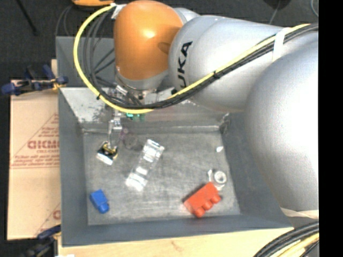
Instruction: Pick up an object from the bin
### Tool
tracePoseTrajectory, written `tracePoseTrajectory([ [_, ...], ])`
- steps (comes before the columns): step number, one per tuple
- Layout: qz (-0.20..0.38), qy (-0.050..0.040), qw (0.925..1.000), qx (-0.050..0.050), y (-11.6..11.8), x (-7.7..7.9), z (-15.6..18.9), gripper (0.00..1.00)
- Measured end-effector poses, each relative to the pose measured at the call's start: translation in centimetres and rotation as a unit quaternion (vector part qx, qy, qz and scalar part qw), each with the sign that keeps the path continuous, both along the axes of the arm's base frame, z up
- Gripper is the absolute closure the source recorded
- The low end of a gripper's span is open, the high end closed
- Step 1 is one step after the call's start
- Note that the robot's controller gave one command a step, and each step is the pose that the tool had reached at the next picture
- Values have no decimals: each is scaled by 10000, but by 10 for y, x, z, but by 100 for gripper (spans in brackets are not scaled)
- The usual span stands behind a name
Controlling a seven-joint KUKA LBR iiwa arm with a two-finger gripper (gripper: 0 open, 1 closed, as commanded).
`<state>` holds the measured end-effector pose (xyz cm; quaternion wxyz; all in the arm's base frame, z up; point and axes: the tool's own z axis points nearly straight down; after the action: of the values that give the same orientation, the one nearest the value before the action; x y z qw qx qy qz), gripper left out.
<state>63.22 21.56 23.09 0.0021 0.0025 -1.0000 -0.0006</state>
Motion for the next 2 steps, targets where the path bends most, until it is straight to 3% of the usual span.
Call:
tracePoseTrajectory([
  [1,638,-101,9979,32,-82,-24,-157,0],
  [2,1013,-62,9948,-12,-134,-20,-128,0],
])
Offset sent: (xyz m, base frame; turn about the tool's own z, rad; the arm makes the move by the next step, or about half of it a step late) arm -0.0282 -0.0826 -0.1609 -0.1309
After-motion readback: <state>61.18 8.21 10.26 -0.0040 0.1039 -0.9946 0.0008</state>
